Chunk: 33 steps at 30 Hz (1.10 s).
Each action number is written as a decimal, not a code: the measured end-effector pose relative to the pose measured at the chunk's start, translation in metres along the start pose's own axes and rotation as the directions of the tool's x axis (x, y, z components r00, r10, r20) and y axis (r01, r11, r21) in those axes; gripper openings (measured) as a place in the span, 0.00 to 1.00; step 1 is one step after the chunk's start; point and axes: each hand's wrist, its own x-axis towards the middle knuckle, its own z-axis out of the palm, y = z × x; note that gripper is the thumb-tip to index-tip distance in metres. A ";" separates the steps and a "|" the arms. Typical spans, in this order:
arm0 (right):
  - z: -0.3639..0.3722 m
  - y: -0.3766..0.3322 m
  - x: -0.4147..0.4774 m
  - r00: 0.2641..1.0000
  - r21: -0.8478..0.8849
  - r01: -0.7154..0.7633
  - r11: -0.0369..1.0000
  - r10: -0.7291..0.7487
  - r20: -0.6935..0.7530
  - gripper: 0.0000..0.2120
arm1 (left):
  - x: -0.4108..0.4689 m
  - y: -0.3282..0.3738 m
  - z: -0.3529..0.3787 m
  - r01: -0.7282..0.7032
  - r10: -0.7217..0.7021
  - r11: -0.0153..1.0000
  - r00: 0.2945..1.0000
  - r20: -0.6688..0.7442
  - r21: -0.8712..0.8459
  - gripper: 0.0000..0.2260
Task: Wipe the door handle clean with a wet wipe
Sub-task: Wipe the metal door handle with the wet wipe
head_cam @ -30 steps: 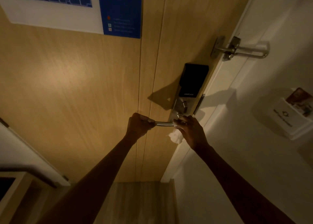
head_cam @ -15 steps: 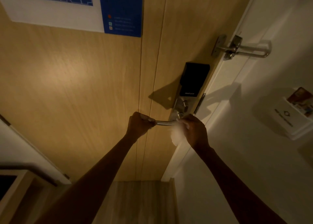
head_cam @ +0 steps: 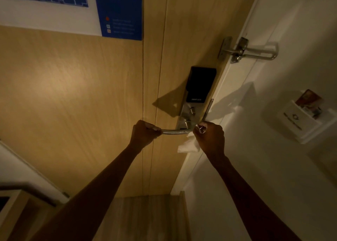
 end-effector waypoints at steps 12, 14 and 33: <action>0.019 -0.011 0.001 0.982 0.374 -0.164 0.913 0.188 -0.029 0.11 | -0.005 0.004 0.000 0.011 -0.011 0.999 1.000 -0.007 0.031 0.07; 0.023 0.001 -0.003 0.982 0.428 -0.178 0.886 0.188 0.020 0.13 | -0.005 0.005 0.000 0.012 -0.011 1.000 1.000 -0.013 0.023 0.07; 0.038 0.036 -0.019 0.997 0.298 0.081 0.951 -0.078 -0.022 0.13 | -0.006 0.005 0.002 0.046 -0.045 0.999 0.999 -0.024 0.020 0.07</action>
